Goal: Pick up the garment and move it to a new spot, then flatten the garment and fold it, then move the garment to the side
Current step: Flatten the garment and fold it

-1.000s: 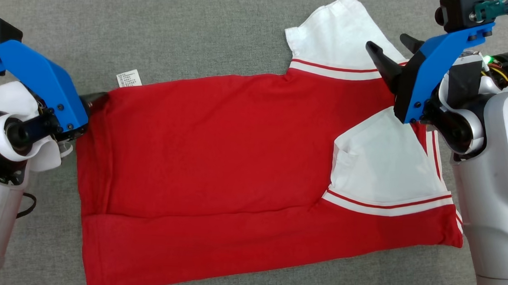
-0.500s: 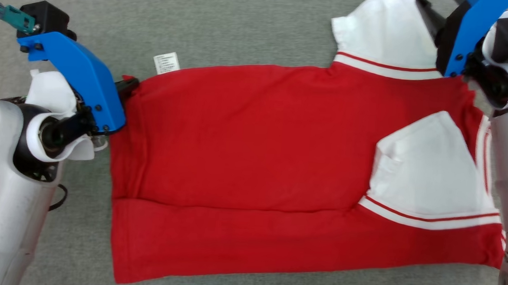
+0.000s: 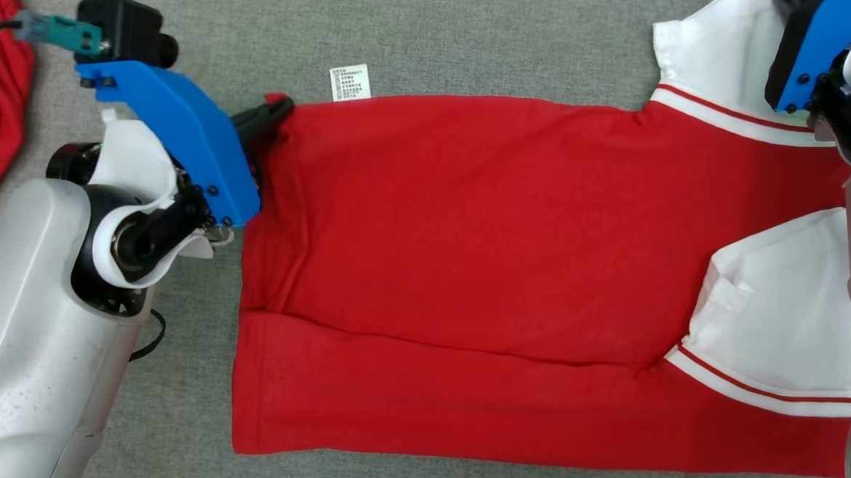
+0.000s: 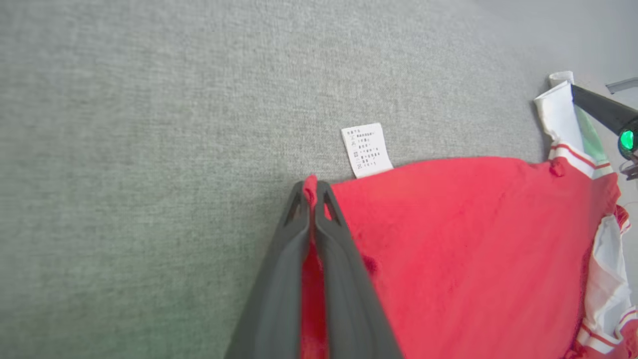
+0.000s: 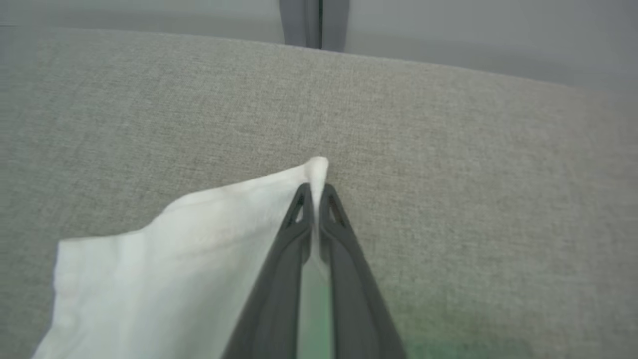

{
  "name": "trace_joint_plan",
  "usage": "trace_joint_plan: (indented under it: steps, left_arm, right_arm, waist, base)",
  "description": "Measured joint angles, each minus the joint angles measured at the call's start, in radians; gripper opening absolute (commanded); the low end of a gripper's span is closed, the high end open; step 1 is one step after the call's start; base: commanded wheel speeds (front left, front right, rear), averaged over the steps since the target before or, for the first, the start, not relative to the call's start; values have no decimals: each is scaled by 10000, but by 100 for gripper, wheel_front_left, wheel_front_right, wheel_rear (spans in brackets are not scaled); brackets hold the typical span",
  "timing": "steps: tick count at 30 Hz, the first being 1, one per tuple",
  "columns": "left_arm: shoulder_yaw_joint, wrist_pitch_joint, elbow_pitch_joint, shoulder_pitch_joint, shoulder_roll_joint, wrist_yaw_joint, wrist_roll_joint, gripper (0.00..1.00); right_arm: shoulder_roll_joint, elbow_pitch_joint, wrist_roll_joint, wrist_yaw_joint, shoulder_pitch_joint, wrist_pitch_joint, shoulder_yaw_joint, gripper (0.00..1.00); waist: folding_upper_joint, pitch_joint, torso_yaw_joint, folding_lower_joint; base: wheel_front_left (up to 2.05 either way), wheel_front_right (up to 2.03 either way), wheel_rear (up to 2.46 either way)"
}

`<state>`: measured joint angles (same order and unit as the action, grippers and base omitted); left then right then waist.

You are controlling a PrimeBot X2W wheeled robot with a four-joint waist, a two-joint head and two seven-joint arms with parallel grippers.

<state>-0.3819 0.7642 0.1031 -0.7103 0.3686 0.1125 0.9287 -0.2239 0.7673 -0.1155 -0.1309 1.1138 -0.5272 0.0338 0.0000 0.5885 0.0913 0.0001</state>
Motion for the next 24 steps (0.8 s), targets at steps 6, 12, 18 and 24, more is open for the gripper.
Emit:
trace_joint_plan:
  steps: [6, 12, 18, 24]
  left_arm:
    - [602, -1856, 244, 504, -219, -253, -211, 0]
    - [1039, -3595, 518, 1363, -349, -1127, -167, 0]
    - [1012, -4717, 976, 2016, -132, -1873, -468, 0]
    - [485, -6044, 1110, 2615, 58, -2297, -882, 0]
  right_arm:
    - [-61, -21, -485, 0, -11, 892, 134, 0]
    - [-366, -347, -1208, 0, -498, 1373, 40, 0]
    - [-633, -1020, -2178, 2, -1385, 1593, -360, 0]
    - [-890, -2111, -3210, 2, -2846, 1595, -809, 0]
  waist:
    - [0, -304, -232, 0]
    - [0, -776, -498, -2]
    - [0, -1327, -708, -2]
    - [0, -1974, -836, -2]
  base:
    - [0, 0, 0]
    - [0, 0, 0]
    - [0, 0, 0]
    - [0, 0, 0]
